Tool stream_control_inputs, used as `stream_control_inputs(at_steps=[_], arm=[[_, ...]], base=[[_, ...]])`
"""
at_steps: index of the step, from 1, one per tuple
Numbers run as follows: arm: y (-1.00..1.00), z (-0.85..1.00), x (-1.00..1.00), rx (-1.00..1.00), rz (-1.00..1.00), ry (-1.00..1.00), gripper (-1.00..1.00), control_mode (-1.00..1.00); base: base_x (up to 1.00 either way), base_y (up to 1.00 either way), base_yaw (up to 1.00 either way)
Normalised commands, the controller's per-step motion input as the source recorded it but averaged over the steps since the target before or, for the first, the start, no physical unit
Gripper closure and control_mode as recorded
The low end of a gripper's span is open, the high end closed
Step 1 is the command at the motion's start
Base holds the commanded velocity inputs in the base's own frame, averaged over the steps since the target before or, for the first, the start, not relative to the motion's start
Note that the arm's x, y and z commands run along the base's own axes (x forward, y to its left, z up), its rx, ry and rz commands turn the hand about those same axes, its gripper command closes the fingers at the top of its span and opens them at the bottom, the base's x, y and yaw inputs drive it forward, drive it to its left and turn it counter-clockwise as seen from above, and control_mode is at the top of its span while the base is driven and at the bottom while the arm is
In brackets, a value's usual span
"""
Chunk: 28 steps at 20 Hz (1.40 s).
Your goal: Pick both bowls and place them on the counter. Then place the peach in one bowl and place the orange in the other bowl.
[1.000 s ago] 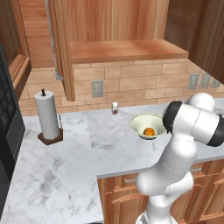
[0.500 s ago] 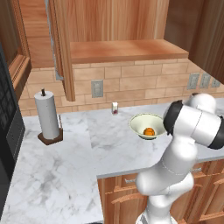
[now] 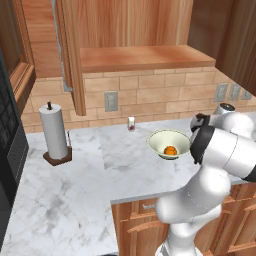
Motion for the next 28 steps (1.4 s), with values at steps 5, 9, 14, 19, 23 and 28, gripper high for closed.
stream_control_inputs(at_steps=[5, 9, 14, 19, 23, 28], arm=[[0.30, 0.11, 0.00, 0.00, 0.00, -0.14, -1.00, -1.00], [0.22, 0.30, -0.01, 0.00, 0.00, -0.16, -1.00, -1.00], [0.13, 0.50, -0.08, -0.02, 0.02, -0.03, -1.00, -1.00], [0.13, 0.41, -0.18, -0.05, 0.00, -0.03, -1.00, -1.00], [0.17, 0.37, -0.22, -0.04, 0.00, -0.06, -1.00, -1.00], [0.18, 0.34, -0.31, -0.01, 0.00, -0.04, -1.00, -1.00]], base=[[0.00, 0.00, 0.00], [0.00, 0.00, 0.00], [0.00, 0.00, 0.00], [0.00, 0.00, 0.00], [0.00, 0.00, 0.00], [0.00, 0.00, 0.00]])
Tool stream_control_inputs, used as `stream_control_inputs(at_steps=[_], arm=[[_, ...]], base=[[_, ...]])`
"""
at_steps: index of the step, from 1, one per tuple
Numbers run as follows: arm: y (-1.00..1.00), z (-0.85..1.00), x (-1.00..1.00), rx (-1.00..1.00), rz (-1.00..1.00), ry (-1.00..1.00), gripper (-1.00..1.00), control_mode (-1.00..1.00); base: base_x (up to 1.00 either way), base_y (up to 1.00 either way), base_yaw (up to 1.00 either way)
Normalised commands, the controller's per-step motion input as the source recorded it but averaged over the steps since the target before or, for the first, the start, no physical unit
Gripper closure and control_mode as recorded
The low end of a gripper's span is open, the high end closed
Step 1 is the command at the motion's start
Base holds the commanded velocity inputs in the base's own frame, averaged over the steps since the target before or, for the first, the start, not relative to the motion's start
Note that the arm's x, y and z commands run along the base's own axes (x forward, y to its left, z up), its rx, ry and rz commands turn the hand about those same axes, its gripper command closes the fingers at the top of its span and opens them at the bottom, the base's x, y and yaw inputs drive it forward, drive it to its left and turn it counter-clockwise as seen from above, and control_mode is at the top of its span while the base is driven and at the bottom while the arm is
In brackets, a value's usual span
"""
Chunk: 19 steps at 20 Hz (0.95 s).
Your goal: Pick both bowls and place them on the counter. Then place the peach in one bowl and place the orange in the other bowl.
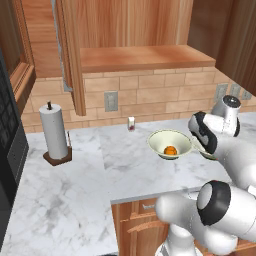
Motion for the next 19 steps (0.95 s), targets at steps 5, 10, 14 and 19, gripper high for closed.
stream_control_inputs(at_steps=[5, 10, 14, 19], arm=[[0.26, 0.37, -0.38, 0.00, 0.01, 0.02, -1.00, -1.00], [0.28, 0.40, -0.43, 0.00, 0.04, 0.03, -1.00, -1.00], [0.31, 0.37, -0.44, 0.00, 0.03, 0.01, -1.00, -1.00], [0.33, 0.33, -0.44, 0.00, 0.03, 0.00, -1.00, -1.00]], base=[[0.00, 0.00, 0.00], [0.00, 0.00, 0.00], [0.00, 0.00, 0.00], [0.00, 0.00, 0.00]])
